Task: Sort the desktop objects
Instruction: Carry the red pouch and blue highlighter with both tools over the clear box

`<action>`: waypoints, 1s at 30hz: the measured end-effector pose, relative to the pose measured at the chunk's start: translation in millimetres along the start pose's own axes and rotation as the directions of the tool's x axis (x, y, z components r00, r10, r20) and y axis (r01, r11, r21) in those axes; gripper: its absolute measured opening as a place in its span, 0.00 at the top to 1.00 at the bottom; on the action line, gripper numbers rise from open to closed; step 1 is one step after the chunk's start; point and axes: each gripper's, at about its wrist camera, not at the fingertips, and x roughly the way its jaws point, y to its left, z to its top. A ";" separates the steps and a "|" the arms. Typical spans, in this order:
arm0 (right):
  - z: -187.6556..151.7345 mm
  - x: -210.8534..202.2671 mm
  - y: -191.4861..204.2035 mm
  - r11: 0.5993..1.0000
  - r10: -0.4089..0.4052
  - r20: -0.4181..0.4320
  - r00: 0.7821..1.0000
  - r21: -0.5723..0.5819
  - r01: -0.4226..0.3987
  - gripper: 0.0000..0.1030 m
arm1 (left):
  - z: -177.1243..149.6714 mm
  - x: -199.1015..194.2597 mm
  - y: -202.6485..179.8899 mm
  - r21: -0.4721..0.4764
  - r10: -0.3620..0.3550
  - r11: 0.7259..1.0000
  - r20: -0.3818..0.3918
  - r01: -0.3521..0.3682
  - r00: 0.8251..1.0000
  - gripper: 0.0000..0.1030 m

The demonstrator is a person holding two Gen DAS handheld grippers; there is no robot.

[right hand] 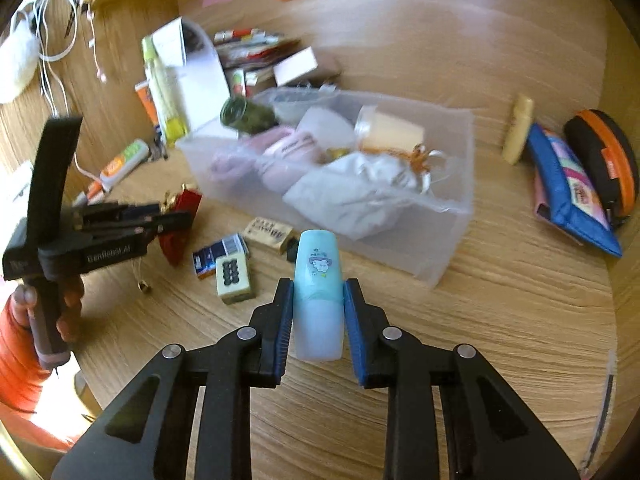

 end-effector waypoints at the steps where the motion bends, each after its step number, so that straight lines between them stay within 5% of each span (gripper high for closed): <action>1: 1.3 -3.4 -1.0 1.000 -0.002 0.010 1.000 0.003 0.002 0.78 | 0.6 -2.2 -2.2 -0.001 -0.001 1.000 0.008 0.001 1.000 0.68; 12: 11.3 -27.5 -11.2 0.999 -0.014 0.094 0.995 0.034 0.011 0.78 | 10.4 -43.6 -8.6 -0.019 -0.026 0.999 0.118 0.029 0.993 0.68; 30: 58.7 -42.4 -30.5 0.997 -0.058 0.208 0.976 0.059 0.047 0.78 | 69.7 -79.4 -33.0 0.042 -0.096 0.995 0.271 0.088 0.958 0.68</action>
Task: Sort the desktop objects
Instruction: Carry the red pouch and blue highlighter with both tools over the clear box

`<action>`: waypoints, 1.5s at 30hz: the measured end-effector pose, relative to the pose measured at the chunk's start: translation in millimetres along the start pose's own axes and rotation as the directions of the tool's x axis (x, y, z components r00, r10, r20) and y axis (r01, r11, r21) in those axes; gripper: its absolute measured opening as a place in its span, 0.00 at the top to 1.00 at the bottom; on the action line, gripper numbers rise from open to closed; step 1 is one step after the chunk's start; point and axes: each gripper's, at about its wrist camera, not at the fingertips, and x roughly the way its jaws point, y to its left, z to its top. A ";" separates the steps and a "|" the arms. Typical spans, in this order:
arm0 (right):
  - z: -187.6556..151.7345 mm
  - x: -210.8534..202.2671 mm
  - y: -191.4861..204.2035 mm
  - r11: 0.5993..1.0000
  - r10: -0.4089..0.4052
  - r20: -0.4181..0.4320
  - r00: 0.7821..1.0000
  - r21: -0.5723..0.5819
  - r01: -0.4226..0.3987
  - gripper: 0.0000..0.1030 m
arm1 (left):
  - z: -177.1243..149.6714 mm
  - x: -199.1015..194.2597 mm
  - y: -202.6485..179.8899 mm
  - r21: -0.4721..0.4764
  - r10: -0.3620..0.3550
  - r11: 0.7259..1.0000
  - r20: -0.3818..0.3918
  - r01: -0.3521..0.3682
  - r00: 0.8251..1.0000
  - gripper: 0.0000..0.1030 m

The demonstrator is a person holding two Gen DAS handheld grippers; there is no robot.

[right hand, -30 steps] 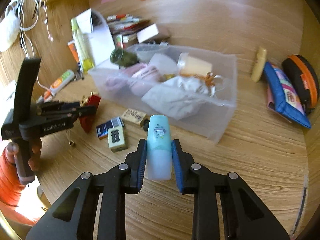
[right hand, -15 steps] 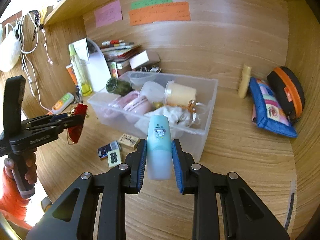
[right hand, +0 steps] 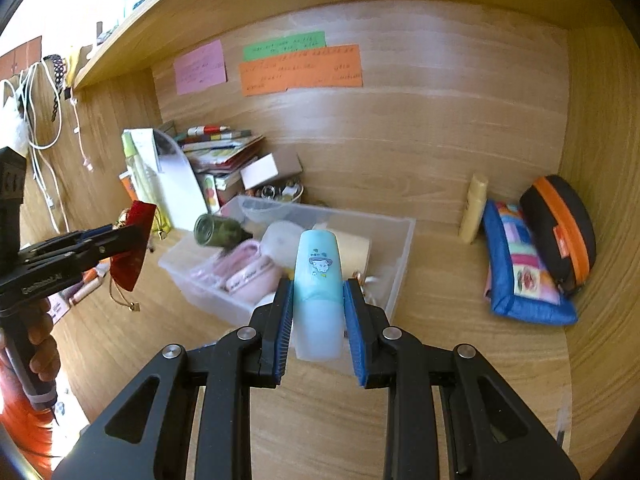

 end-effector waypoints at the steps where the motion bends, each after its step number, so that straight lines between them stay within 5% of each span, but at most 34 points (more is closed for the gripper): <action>1: 2.4 1.3 -0.8 1.000 0.001 0.004 1.000 0.002 -0.001 0.78 | 3.9 1.2 -1.5 0.005 0.000 1.000 0.007 0.000 1.000 0.68; 9: 19.7 23.0 -0.1 1.000 0.016 0.001 1.000 0.012 -0.016 0.78 | 22.2 27.9 -6.6 0.018 0.001 1.000 0.004 -0.001 1.000 0.68; 27: 6.3 82.6 1.2 0.999 -0.035 -0.091 0.995 -0.007 0.035 0.78 | 2.3 120.7 -10.4 0.005 -0.001 1.000 -0.160 0.002 0.987 0.68; 45: 1.1 90.4 11.9 0.991 -0.111 -0.090 0.990 -0.091 0.103 0.72 | 2.3 122.7 -24.2 0.062 -0.008 0.998 -0.179 0.019 0.984 0.51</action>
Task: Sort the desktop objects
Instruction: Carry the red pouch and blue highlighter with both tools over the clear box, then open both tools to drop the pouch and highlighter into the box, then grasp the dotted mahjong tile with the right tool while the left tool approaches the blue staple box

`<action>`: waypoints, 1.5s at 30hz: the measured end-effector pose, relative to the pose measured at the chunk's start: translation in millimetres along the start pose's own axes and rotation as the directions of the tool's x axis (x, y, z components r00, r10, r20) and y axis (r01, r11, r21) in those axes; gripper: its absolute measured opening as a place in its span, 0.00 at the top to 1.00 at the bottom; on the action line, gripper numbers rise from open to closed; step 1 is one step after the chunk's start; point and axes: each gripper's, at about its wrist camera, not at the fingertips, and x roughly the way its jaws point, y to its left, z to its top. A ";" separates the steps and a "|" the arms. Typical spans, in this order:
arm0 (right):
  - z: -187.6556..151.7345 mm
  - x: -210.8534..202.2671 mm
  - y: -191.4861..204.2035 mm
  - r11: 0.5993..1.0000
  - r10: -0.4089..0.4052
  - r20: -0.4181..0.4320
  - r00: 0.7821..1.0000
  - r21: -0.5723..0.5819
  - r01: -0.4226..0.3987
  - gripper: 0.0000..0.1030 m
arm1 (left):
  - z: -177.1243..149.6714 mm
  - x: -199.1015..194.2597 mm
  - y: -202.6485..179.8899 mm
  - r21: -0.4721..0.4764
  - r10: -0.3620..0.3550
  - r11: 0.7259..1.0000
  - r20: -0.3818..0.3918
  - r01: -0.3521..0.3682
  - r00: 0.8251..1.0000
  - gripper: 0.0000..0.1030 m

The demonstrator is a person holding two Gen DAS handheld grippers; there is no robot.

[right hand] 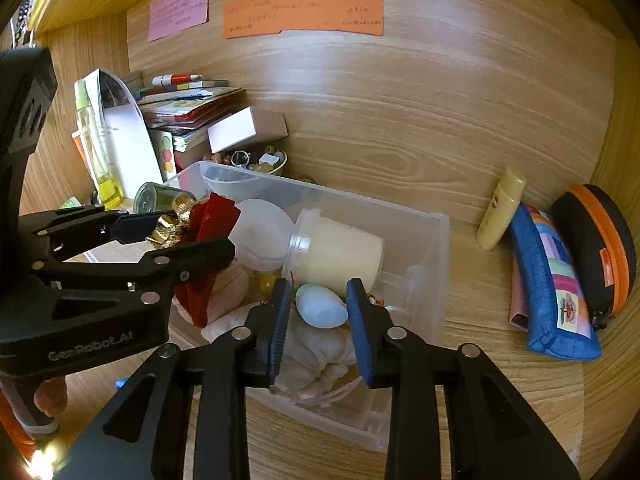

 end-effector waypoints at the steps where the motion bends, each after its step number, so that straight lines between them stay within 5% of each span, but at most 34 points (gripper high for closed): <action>1: -0.2 -1.7 0.4 1.000 -0.004 0.005 1.000 -0.003 0.004 0.69 | 0.5 -2.0 0.5 -0.003 -0.002 1.000 0.003 0.002 1.000 0.51; 8: 2.5 -24.2 7.3 0.999 0.000 0.083 0.997 -0.038 0.004 0.55 | 3.1 -22.6 3.0 -0.016 0.018 1.000 0.036 -0.017 0.999 0.44; 15: 4.1 -48.3 12.2 0.998 -0.033 0.141 0.989 -0.044 0.039 0.30 | 2.7 -47.5 4.1 -0.010 0.023 1.000 0.074 -0.022 0.997 0.33; 20: 1.1 -64.4 10.7 0.999 -0.053 0.147 0.988 -0.003 0.054 0.13 | 0.3 -68.8 -1.0 0.001 0.039 0.999 0.129 -0.040 0.991 0.10; 25: -2.6 -83.4 11.7 0.997 -0.078 0.180 0.981 0.010 0.077 0.03 | -2.5 -90.1 -5.5 0.022 0.066 0.997 0.180 -0.071 0.981 0.08; 35: -14.4 -106.0 11.1 0.997 -0.075 0.195 0.978 0.049 0.066 0.01 | -21.0 -116.0 18.2 -0.017 0.139 0.990 0.206 -0.138 0.969 0.05; 45: -47.8 -74.4 32.4 1.000 0.015 0.047 0.999 0.024 -0.017 0.01 | -69.1 -98.5 52.5 -0.064 0.166 0.985 0.069 -0.161 0.984 0.05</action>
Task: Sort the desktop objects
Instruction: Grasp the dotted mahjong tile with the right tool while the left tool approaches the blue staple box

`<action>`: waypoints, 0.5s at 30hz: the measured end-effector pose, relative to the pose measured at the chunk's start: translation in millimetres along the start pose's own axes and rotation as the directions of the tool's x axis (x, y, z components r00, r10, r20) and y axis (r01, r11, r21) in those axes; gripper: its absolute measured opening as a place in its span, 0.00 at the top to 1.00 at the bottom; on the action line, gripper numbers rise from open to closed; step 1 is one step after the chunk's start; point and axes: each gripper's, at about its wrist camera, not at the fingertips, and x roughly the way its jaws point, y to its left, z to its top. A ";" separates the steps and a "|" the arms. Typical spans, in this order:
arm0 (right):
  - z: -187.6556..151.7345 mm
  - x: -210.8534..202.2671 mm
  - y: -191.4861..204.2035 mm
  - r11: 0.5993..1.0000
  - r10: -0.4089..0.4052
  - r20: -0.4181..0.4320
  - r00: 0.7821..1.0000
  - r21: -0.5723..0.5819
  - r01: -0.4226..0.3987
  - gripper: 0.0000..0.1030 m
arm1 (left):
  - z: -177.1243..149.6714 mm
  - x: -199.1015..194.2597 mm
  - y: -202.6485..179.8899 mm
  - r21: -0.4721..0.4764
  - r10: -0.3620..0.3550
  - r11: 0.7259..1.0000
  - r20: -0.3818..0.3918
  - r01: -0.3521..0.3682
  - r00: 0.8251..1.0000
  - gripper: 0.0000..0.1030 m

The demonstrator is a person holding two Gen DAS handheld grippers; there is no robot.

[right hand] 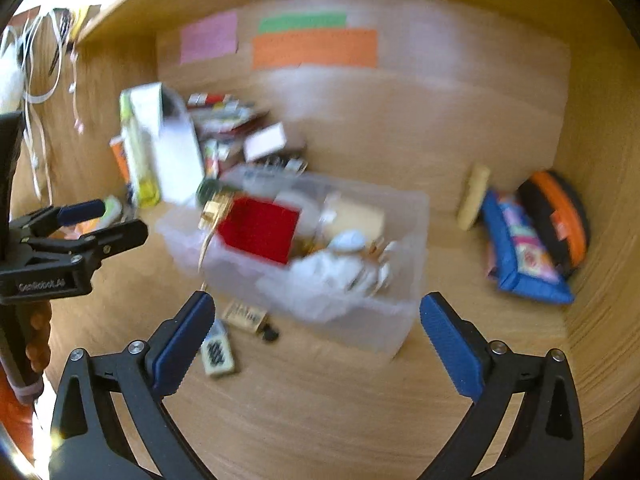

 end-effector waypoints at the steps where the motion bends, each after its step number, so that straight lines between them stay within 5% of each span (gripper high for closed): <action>1: -4.4 3.6 4.4 1.000 0.010 -0.015 1.000 -0.008 -0.010 0.01 | -5.7 3.3 3.0 -0.007 0.000 1.000 -0.018 0.000 1.000 0.05; 6: -25.2 29.7 36.0 0.991 0.013 -0.111 0.994 -0.129 -0.027 0.05 | -27.1 14.9 10.2 -0.016 -0.005 1.000 -0.095 0.003 0.995 0.05; 15: -33.0 57.1 56.0 0.970 0.097 -0.228 0.969 -0.195 -0.143 0.48 | -44.5 12.7 5.6 0.023 -0.008 1.000 -0.127 0.011 0.992 0.05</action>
